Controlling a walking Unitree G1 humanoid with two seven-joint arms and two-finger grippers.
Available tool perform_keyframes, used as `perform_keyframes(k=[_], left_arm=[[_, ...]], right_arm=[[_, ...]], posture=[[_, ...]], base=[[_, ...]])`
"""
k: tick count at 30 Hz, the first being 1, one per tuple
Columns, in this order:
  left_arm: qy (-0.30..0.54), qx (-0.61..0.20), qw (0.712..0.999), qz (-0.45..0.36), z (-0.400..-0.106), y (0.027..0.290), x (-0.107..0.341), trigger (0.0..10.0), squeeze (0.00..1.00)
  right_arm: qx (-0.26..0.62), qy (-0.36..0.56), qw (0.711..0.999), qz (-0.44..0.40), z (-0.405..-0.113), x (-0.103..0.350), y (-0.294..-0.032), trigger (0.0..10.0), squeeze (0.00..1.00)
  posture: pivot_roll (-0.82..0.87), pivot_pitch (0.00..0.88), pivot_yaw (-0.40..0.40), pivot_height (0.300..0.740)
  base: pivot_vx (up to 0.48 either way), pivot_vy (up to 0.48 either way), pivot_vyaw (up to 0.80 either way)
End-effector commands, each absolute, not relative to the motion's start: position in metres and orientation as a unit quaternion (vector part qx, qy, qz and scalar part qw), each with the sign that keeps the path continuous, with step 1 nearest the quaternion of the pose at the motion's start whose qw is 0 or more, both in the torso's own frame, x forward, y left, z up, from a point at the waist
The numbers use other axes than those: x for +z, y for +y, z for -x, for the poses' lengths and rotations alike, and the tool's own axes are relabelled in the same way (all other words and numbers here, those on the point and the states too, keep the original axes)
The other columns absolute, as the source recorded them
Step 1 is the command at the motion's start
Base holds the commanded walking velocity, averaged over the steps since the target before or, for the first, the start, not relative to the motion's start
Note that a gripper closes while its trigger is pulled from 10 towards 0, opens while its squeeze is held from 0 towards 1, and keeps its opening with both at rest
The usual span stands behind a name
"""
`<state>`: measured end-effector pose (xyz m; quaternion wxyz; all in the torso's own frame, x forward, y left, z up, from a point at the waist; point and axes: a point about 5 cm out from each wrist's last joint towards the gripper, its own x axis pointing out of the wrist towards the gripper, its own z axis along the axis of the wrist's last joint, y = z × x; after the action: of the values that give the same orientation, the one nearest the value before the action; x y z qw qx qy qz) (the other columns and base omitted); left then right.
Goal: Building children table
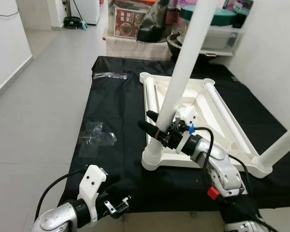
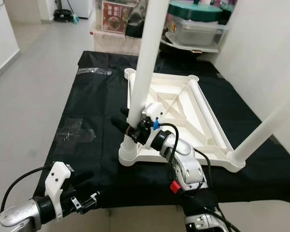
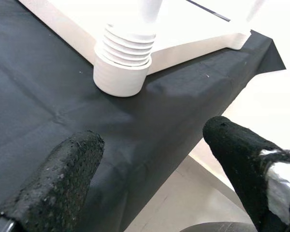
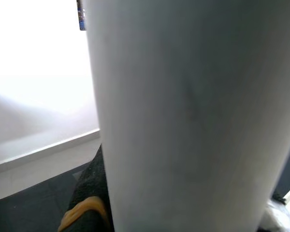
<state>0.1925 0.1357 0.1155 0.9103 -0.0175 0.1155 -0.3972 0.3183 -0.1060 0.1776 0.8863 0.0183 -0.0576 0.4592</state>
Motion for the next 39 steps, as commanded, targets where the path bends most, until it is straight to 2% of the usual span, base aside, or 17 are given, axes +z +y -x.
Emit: perform_keyframes(k=[1,7,15,18,21,24,26,27,29,31,34,35,39], left_arm=[[0.118,-0.397,0.91,0.016,-0.191,0.135,0.115,10.0,0.0],[0.12,-0.4,0.909,0.014,-0.19,0.134,0.116,10.0,0.0],[0.12,-0.4,0.909,0.015,-0.189,0.133,0.116,10.0,0.0],[0.12,-0.399,0.909,0.016,-0.189,0.134,0.116,10.0,0.0],[0.12,-0.399,0.909,0.016,-0.189,0.134,0.116,10.0,0.0],[0.121,-0.397,0.91,0.016,-0.19,0.136,0.115,10.0,0.0],[0.121,-0.397,0.91,0.016,-0.19,0.136,0.115,10.0,0.0],[0.123,-0.396,0.91,0.015,-0.19,0.138,0.113,10.0,0.0],[0.123,-0.396,0.91,0.015,-0.19,0.138,0.113,10.0,0.0],[0.123,-0.397,0.91,0.014,-0.19,0.138,0.112,10.0,0.0],[0.123,-0.397,0.91,0.014,-0.191,0.138,0.112,10.0,0.0],[0.122,-0.397,0.91,0.013,-0.192,0.138,0.112,10.0,0.0],[0.121,-0.396,0.91,0.013,-0.193,0.138,0.112,10.0,0.0]], right_arm=[[0.473,0.001,0.88,-0.034,-0.315,0.153,-0.102,0.0,0.0],[0.507,0.012,0.859,-0.067,-0.323,0.149,-0.108,0.0,0.0],[0.501,0.015,0.863,-0.066,-0.325,0.148,-0.111,0.0,0.0],[0.464,0.019,0.884,-0.055,-0.328,0.146,-0.111,0.0,0.0],[0.464,0.019,0.884,-0.055,-0.328,0.146,-0.111,0.0,0.0],[0.415,0.008,0.908,-0.065,-0.325,0.145,-0.107,0.0,0.0],[0.415,0.008,0.908,-0.065,-0.325,0.145,-0.107,0.0,0.0],[0.323,0.025,0.944,-0.066,-0.317,0.133,-0.107,0.0,0.0],[0.323,0.025,0.944,-0.066,-0.317,0.133,-0.107,0.0,0.0],[0.258,0.043,0.964,-0.054,-0.316,0.126,-0.112,0.0,0.0],[0.226,0.052,0.972,-0.047,-0.318,0.124,-0.115,0.0,0.0],[0.16,0.08,0.984,-0.014,-0.32,0.118,-0.121,0.0,0.0],[0.14,0.091,0.986,0.015,-0.319,0.117,-0.122,0.0,0.0]], posture=[[0.09,0.0,-0.135,0.74],[0.09,0.0,-0.137,0.74],[0.09,0.0,-0.137,0.74],[0.08,0.0,-0.136,0.74],[0.08,0.0,-0.136,0.74],[0.08,0.0,-0.132,0.74],[0.08,0.0,-0.132,0.74],[0.07,0.0,-0.127,0.74],[0.07,0.0,-0.127,0.74],[0.07,0.0,-0.126,0.74],[0.07,0.0,-0.124,0.74],[0.07,0.0,-0.127,0.74],[0.07,0.0,-0.128,0.74]], base=[[0.0,0.0,0.0],[0.0,0.0,0.0],[0.0,0.0,0.0],[0.0,0.0,0.0],[0.0,0.0,0.0],[0.0,0.0,0.0],[0.0,0.0,0.0],[0.0,0.0,0.0],[0.0,0.0,0.0],[0.0,0.0,0.0],[0.0,0.0,0.0],[0.0,0.0,0.0],[0.0,0.0,0.0]])
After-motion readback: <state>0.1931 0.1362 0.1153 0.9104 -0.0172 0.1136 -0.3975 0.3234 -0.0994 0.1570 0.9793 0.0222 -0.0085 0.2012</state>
